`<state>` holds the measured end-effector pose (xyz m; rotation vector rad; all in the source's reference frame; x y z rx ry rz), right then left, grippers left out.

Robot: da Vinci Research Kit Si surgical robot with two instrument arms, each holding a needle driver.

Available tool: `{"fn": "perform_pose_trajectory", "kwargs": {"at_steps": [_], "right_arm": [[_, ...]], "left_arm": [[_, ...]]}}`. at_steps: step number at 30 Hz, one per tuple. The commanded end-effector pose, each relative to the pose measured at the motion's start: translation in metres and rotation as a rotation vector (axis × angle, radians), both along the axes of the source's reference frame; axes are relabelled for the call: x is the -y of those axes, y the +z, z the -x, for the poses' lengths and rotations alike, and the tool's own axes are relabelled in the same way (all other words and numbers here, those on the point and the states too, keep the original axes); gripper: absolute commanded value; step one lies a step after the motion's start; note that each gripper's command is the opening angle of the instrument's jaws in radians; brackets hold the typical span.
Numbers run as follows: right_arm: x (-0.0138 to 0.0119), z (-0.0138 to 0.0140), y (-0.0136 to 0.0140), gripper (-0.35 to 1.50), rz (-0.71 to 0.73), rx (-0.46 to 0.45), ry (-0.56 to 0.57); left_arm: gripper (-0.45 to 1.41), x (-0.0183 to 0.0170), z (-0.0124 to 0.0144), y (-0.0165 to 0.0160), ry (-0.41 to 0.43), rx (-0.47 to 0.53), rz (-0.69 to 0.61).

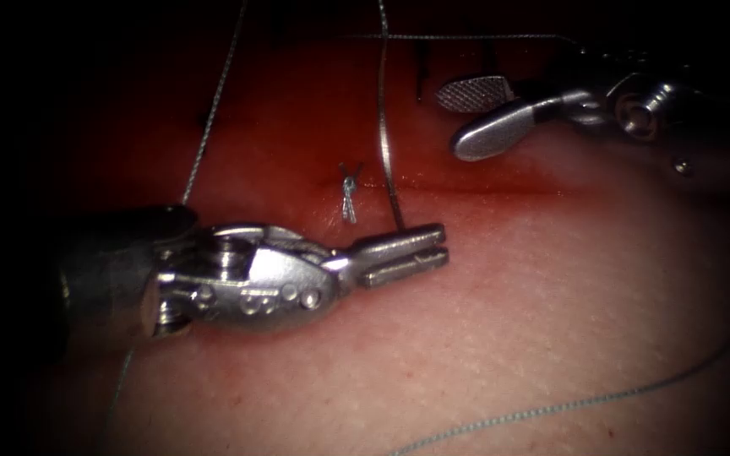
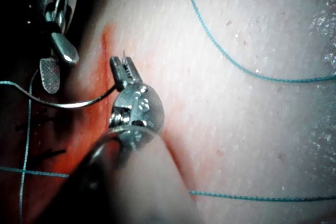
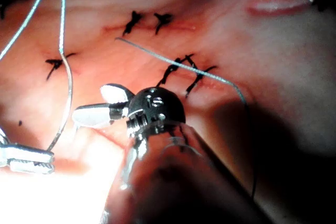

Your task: Wound Closure

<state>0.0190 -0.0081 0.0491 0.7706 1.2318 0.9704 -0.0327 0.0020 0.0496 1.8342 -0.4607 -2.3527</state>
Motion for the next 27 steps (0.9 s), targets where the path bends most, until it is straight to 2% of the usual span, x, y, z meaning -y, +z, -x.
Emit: {"fn": "perform_pose_trajectory", "kwargs": {"at_steps": [1,6,11,27], "right_arm": [[-0.0004,-0.0013,0.0004,0.91,-0.009,-0.012,0.005],[0.0,-0.0021,0.0008,0.93,-0.05,-0.055,0.034],[0.0005,-0.0036,0.0013,1.03,-0.066,-0.066,0.059],[0.0009,-0.0055,0.0011,0.95,-0.065,-0.075,0.082]], "left_arm": [[-0.45,-0.0003,0.0006,0.0002,0.0,0.002,0.002],[-0.45,-0.0001,0.0009,-0.0001,0.004,0.008,0.004],[-0.45,-0.0001,0.0009,0.0,0.007,0.011,0.005],[-0.45,0.0001,0.0012,0.0,0.01,0.015,0.008]]}}
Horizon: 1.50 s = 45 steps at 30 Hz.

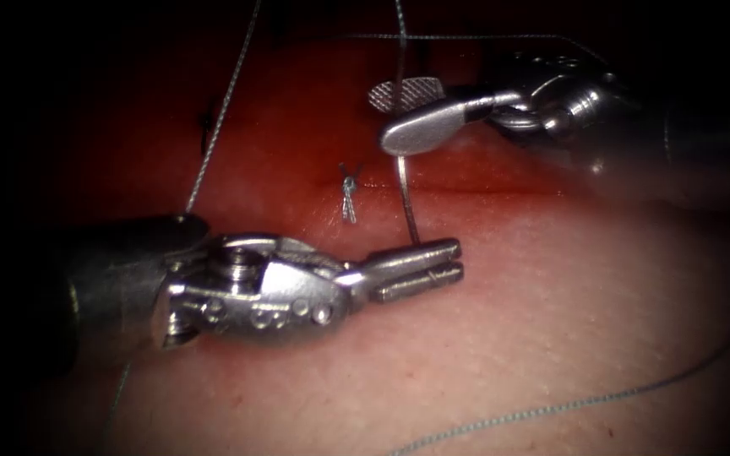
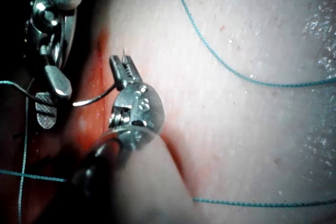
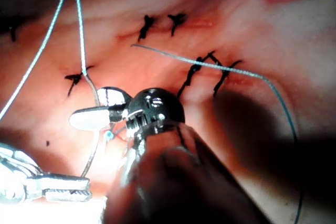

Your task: Wound Closure

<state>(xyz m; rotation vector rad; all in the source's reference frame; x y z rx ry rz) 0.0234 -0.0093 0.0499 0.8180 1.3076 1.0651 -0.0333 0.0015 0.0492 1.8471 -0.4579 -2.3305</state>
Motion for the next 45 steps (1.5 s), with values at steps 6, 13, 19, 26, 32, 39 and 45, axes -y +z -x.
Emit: {"fn": "perform_pose_trajectory", "kwargs": {"at_steps": [6,13,19,26,32,39,45], "right_arm": [[-0.0003,-0.0014,0.0005,0.86,0.004,0.003,0.005],[0.0001,-0.0015,0.0006,0.29,0.005,0.019,0.004],[0.0006,-0.0013,0.0009,-0.35,0.018,0.135,0.0],[-0.0001,0.0,0.001,-0.35,0.031,0.176,0.04],[-0.0016,0.0007,0.0016,-0.35,0.174,0.201,0.083],[-0.004,0.0008,0.0019,-0.35,0.379,0.25,0.144],[-0.005,0.0009,0.0019,-0.35,0.548,0.313,0.153]], "left_arm": [[-0.45,0.0,0.0009,0.0004,0.001,0.002,0.005],[-0.45,0.0002,0.0011,0.0001,0.006,0.008,0.006],[-0.45,0.0003,0.0012,0.0,0.008,0.01,0.007],[1.01,-0.0001,0.0012,-0.0001,-0.025,-0.014,-0.092],[1.26,-0.0005,0.0008,-0.0002,-0.087,-0.017,-0.232],[0.19,-0.0012,-0.0012,0.0012,-0.154,-0.05,-0.318],[-0.37,-0.0025,-0.0023,0.0035,-0.181,-0.083,-0.346]]}}
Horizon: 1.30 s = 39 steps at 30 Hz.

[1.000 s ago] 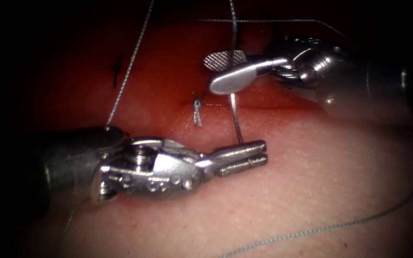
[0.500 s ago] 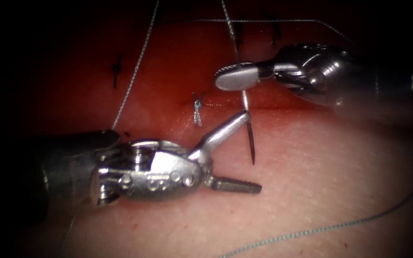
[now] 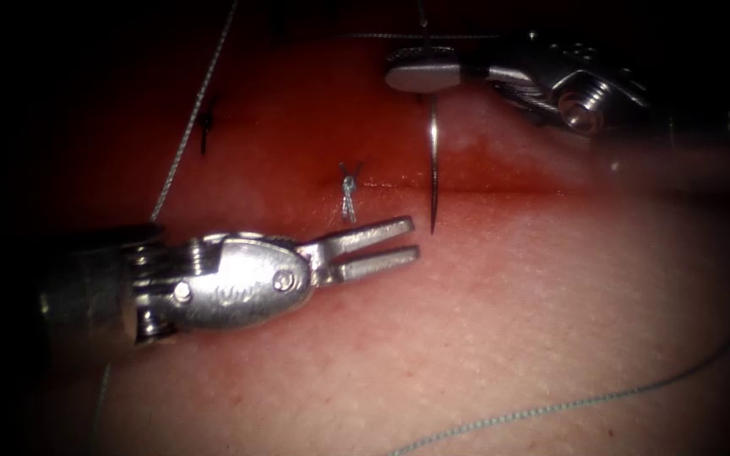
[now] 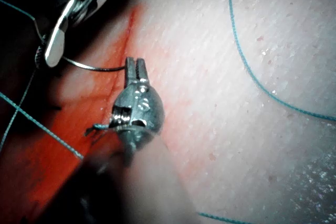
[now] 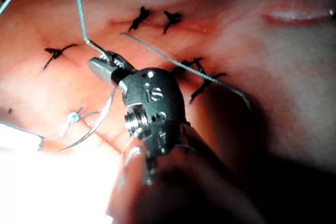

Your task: Wound Closure

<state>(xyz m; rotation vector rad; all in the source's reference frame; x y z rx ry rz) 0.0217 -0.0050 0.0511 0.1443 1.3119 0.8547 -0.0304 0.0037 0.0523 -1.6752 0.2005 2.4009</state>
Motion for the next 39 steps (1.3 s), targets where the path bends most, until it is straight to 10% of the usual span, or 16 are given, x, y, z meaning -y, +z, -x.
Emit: {"fn": "perform_pose_trajectory", "kwargs": {"at_steps": [1,18,39], "right_arm": [[-0.0006,-0.0007,0.0006,-0.35,0.01,0.003,-0.001],[-0.0017,-0.0024,0.0012,-0.35,0.502,0.11,-0.125],[0.0013,-0.0033,0.0018,-0.35,0.777,0.177,-0.239]], "left_arm": [[-0.37,-0.0003,0.0006,0.0004,-0.001,-0.003,0.0],[-0.21,0.0019,0.0014,0.0113,0.035,-0.332,-0.193],[-0.18,0.0039,0.0029,0.0072,0.064,-0.342,-0.239]]}}
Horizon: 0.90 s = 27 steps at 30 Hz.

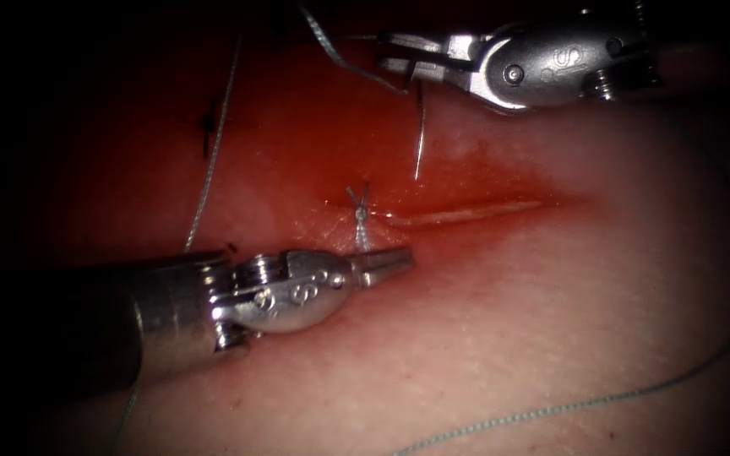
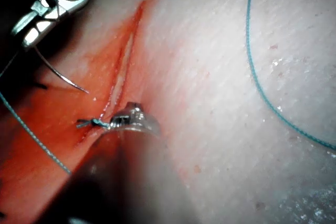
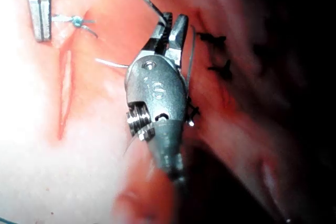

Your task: Wound Closure

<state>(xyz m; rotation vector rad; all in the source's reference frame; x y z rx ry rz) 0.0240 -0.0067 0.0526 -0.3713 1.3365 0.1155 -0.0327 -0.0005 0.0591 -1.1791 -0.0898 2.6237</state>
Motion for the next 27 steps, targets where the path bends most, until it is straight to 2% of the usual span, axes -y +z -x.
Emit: {"fn": "perform_pose_trajectory", "kwargs": {"at_steps": [1,10,27], "right_arm": [[-0.0003,-0.0013,0.0002,-0.35,0.009,-0.005,0.001],[-0.0001,-0.0019,-0.0005,-0.35,0.039,0.002,-0.007],[0.0015,-0.0022,0.0007,-0.35,0.123,0.054,-0.058]], "left_arm": [[-0.16,-0.0004,0.0005,0.0005,0.001,0.003,0.001],[-0.15,-0.0007,0.0003,0.0008,0.003,0.004,0.001],[-0.15,-0.0009,0.0,0.0003,0.004,0.008,-0.005]]}}
